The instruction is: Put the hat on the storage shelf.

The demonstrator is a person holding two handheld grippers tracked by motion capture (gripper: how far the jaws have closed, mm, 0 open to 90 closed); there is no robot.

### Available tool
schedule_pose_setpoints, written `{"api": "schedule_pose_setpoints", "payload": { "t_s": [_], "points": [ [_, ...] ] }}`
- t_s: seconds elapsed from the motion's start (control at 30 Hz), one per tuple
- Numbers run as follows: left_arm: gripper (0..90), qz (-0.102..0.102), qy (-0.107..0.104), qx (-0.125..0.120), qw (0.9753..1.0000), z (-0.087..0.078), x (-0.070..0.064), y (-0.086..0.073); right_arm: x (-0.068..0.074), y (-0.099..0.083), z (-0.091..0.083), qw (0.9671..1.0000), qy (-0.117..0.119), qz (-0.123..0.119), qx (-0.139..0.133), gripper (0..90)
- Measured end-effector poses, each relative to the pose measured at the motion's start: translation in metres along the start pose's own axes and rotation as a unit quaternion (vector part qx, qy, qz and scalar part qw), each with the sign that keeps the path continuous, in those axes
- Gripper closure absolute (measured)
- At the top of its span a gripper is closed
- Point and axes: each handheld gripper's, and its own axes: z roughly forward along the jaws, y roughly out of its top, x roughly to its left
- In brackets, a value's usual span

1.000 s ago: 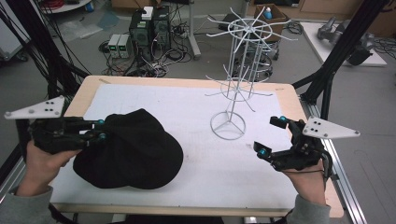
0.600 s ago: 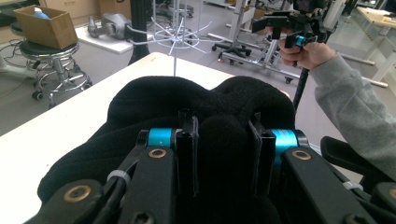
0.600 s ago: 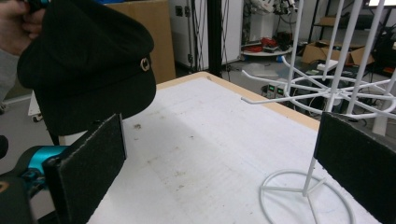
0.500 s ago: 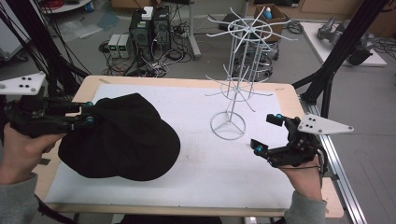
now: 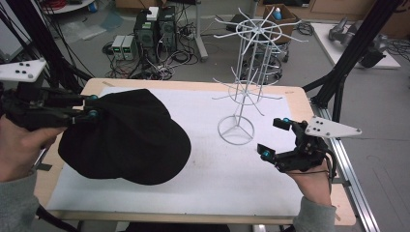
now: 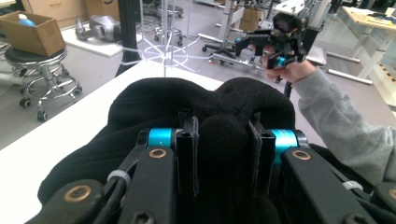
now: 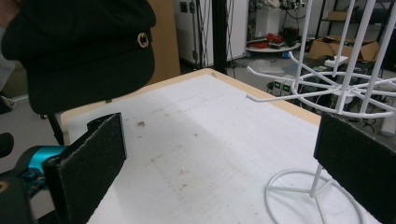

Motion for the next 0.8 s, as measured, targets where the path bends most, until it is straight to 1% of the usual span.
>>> {"api": "schedule_pose_setpoints", "payload": {
  "t_s": [0.07, 0.1, 0.13, 0.23, 0.37, 0.43, 0.47, 0.53, 0.57, 0.7, 0.73, 0.8],
  "points": [
    [70.3, 0.005, -0.006, 0.000, 1.0000, 0.001, -0.001, 0.007, 0.000, 0.000, 0.001, 1.0000, 0.002, 0.004, 0.003, 1.3],
    [70.3, 0.009, -0.009, -0.003, 0.9999, 0.001, -0.002, 0.014, -0.001, -0.001, 0.001, 1.0000, 0.002, 0.002, 0.002, 1.4],
    [70.3, 0.009, -0.009, -0.003, 0.9999, 0.001, -0.002, 0.014, -0.001, -0.001, 0.002, 1.0000, 0.003, 0.002, 0.003, 1.4],
    [70.3, 0.015, -0.013, -0.006, 0.9998, 0.003, -0.007, 0.029, -0.001, -0.001, 0.002, 1.0000, 0.004, 0.003, 0.002, 1.4],
    [70.3, 0.026, -0.018, 0.001, 0.9995, 0.008, -0.013, 0.046, 0.000, -0.001, 0.002, 1.0000, 0.006, 0.005, 0.001, 1.4],
    [70.3, 0.034, -0.029, 0.007, 0.9990, 0.014, -0.016, 0.058, -0.001, -0.001, 0.001, 1.0000, 0.007, 0.004, 0.000, 1.3],
    [70.3, 0.034, -0.029, 0.007, 0.9990, 0.014, -0.016, 0.058, -0.001, -0.001, 0.001, 1.0000, 0.006, 0.004, -0.001, 1.4],
    [70.3, 0.035, -0.043, 0.010, 0.9984, 0.018, -0.016, 0.065, -0.003, -0.001, 0.000, 1.0000, 0.005, 0.004, -0.006, 1.4],
    [70.3, 0.039, -0.048, 0.014, 0.9979, 0.021, -0.016, 0.069, -0.003, -0.001, 0.000, 1.0000, 0.005, 0.004, -0.006, 1.4],
    [70.3, 0.042, -0.067, 0.017, 0.9967, 0.028, -0.012, 0.079, -0.004, -0.002, -0.005, 0.9999, 0.004, 0.012, -0.012, 1.4],
    [70.3, 0.043, -0.074, 0.022, 0.9961, 0.031, -0.011, 0.082, -0.004, -0.002, -0.005, 0.9999, 0.004, 0.012, -0.012, 1.4],
    [70.5, 0.046, -0.077, 0.032, 0.9954, 0.035, -0.009, 0.087, -0.005, -0.003, -0.007, 0.9998, 0.002, 0.015, -0.014, 1.4]
  ]
}}
